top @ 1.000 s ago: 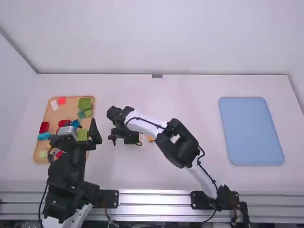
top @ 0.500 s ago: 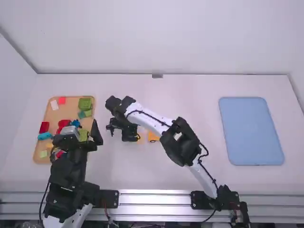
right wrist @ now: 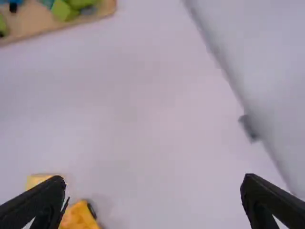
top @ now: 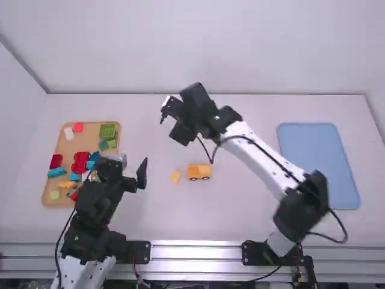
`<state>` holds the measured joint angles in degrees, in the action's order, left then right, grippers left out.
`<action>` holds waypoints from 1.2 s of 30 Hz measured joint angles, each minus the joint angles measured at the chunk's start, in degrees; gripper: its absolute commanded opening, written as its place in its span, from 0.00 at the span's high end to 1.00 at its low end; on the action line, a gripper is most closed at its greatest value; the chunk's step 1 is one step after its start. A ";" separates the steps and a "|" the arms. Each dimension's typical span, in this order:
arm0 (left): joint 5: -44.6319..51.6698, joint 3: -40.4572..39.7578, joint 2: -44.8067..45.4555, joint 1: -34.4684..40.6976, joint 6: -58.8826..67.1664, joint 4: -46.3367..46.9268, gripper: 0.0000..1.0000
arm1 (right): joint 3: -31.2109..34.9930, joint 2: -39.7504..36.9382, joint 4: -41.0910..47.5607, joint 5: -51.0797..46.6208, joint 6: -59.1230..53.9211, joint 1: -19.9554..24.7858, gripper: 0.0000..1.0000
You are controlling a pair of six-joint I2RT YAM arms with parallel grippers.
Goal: Assemble lego blocks to make yellow taxi
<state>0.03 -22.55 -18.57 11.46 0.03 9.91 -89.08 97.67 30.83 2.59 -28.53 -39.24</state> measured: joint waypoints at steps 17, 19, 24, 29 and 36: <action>27.21 -2.56 -47.41 0.61 22.12 -14.97 0.05 | 58.10 -30.77 -49.11 26.14 13.79 24.55 0.02; 26.49 -4.39 -52.68 1.33 20.28 -13.88 0.05 | 58.12 -30.77 -49.27 28.50 14.40 25.90 0.02; 20.13 -15.13 -62.20 7.19 15.85 0.02 0.07 | 58.14 -30.80 -49.57 32.61 15.98 27.41 0.02; 8.50 -26.47 -71.21 13.60 9.46 9.97 0.13 | 58.14 -30.84 -49.57 33.66 16.39 26.49 0.02; 2.49 -29.05 -78.60 14.73 4.26 15.06 0.32 | 58.14 -30.84 -49.59 33.92 16.52 26.16 0.02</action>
<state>2.52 -51.59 -97.17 26.20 4.29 24.97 -30.94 66.83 -18.76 36.51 -12.01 -13.08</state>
